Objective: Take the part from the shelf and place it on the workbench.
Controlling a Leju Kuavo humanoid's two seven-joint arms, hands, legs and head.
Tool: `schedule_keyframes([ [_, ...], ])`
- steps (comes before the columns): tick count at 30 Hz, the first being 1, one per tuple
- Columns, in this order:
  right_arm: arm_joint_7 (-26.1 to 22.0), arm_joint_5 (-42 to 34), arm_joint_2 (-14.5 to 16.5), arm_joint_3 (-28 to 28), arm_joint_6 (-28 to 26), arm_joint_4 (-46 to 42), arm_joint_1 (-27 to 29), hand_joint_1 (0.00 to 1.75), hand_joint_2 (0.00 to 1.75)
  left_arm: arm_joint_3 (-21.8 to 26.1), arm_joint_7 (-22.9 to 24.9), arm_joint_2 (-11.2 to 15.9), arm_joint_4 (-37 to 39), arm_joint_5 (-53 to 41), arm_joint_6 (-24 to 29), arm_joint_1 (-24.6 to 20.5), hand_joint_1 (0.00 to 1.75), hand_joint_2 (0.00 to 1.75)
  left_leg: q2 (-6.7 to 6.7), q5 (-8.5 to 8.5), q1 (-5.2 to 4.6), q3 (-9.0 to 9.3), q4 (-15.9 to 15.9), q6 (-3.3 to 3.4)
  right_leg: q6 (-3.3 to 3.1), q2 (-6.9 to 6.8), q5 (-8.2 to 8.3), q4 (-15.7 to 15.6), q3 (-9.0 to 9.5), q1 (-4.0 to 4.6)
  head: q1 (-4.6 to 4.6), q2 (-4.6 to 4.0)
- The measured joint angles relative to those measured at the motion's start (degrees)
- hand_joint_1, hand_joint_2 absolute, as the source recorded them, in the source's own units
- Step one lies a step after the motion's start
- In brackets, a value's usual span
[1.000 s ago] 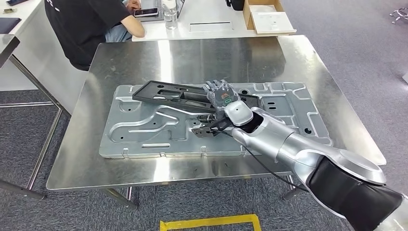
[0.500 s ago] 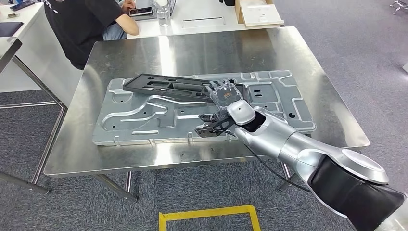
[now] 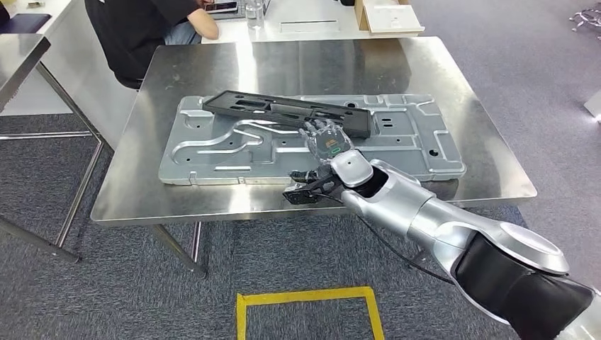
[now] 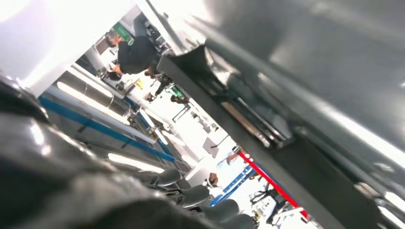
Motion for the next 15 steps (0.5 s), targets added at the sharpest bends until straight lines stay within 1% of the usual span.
schedule_keyframes([
  [1,0.00,0.00,0.00,0.00,0.01,0.03,0.11,0.00,0.00,0.00,0.00,0.00,0.00,0.00,0.00,0.02,0.00,0.00,0.03,0.59,-0.03,-0.93,0.17,0.00,0.14,-0.01,-0.83,2.89,-0.36,-0.02,0.00,-0.01],
  [2,0.00,0.00,-0.01,0.00,0.01,0.07,0.20,0.00,0.00,0.00,-0.01,0.00,0.00,0.00,0.00,0.02,0.00,0.00,0.02,1.13,-0.03,-1.87,0.40,-0.05,0.24,-0.02,-0.35,4.04,0.12,-0.06,0.02,0.00],
  [3,0.00,0.00,-0.01,0.00,0.02,0.11,0.24,0.00,0.00,0.00,-0.01,0.00,0.00,0.00,0.00,0.03,0.00,0.00,0.01,1.62,-0.02,-2.81,0.73,-0.15,0.28,-0.03,1.00,3.11,1.65,-0.11,0.03,0.00],
  [4,0.00,0.00,-0.01,0.00,0.02,0.14,0.20,0.00,0.00,0.00,-0.01,0.01,0.00,0.00,0.00,0.04,0.00,0.00,-0.01,2.04,-0.01,-3.69,1.13,-0.32,0.27,-0.04,2.41,0.27,4.15,-0.17,0.04,0.00],
  [5,0.00,0.00,0.02,0.00,0.01,0.15,0.09,0.00,0.00,0.00,-0.01,0.01,0.00,0.00,0.00,0.05,0.00,0.00,-0.05,2.38,-0.08,-4.57,1.64,-0.56,0.20,-0.05,2.90,-3.77,7.17,-0.16,0.05,0.00],
  [6,0.00,0.00,0.08,0.00,-0.01,0.15,-0.02,0.00,0.00,0.00,0.01,0.01,0.00,-0.02,-0.01,0.04,0.00,0.00,-0.08,2.69,-0.14,-5.26,2.12,-0.85,0.05,-0.02,2.86,-7.37,9.61,-0.06,-0.04,0.00],
  [7,0.00,0.00,0.13,0.00,0.00,0.15,-0.09,0.00,0.00,0.00,0.02,0.01,0.00,-0.05,-0.02,0.03,0.00,0.00,-0.10,3.03,-0.21,-5.74,2.45,-1.17,-0.14,0.02,2.42,-9.97,11.17,0.07,-0.08,0.01],
  [8,0.00,0.01,0.19,0.01,0.02,0.16,-0.13,0.00,0.00,0.00,0.04,0.02,0.00,-0.09,-0.05,0.02,0.00,0.00,-0.13,3.44,-0.27,-6.08,2.57,-1.50,-0.40,0.05,2.00,-11.31,11.73,0.24,-0.12,0.01],
  [9,-0.02,0.01,0.22,0.02,0.04,0.19,-0.08,0.00,0.00,0.00,0.10,0.02,0.00,-0.14,-0.09,0.05,0.00,0.00,-0.17,3.95,-0.22,-6.21,2.49,-1.85,-0.74,0.05,2.30,-11.51,11.46,0.36,-0.15,0.01],
  [10,-0.05,0.01,0.22,0.04,0.08,0.22,-0.04,0.00,0.00,0.00,0.20,0.02,0.01,-0.16,-0.12,0.12,0.00,0.00,-0.23,4.25,-0.10,-6.40,2.38,-2.20,-1.16,-0.04,2.81,-11.72,11.14,0.30,-0.07,0.01],
  [11,-0.09,0.01,0.25,0.06,0.10,0.26,-0.01,0.00,0.00,0.00,0.32,0.01,0.01,-0.16,-0.16,0.24,0.00,0.00,-0.30,3.72,0.04,-6.81,2.69,-2.55,-1.62,-0.14,3.45,-11.88,10.68,0.23,-0.08,0.01],
  [12,-0.13,0.00,0.31,0.08,0.11,0.28,0.00,0.00,0.00,0.00,0.46,-0.04,0.01,-0.16,-0.20,0.36,0.00,0.00,-0.36,2.10,0.20,-7.43,3.89,-2.88,-2.10,-0.24,4.18,-12.06,10.10,0.12,-0.13,0.00],
  [13,-0.15,0.01,0.39,0.09,0.13,0.30,0.00,0.00,0.00,0.00,0.58,-0.08,0.01,-0.16,-0.21,0.45,0.00,0.00,-0.39,-0.42,0.36,-8.22,6.06,-3.18,-2.47,-0.30,4.91,-12.20,9.39,0.01,-0.19,0.01],
  [14,-0.18,0.01,0.48,0.10,0.14,0.31,0.02,0.00,0.00,0.00,0.65,-0.13,0.00,-0.15,-0.22,0.48,0.00,0.00,-0.39,-3.42,0.44,-9.13,9.28,-3.42,-2.68,-0.29,5.60,-12.23,8.57,0.03,-0.27,0.01],
  [15,-0.20,0.01,0.55,0.13,0.14,0.32,0.07,0.00,0.00,0.00,0.72,-0.16,0.00,-0.14,-0.20,0.44,0.00,0.00,-0.39,-5.92,0.51,-9.86,12.96,-3.62,-2.79,-0.28,6.30,-12.21,7.67,0.04,-0.30,0.01],
])
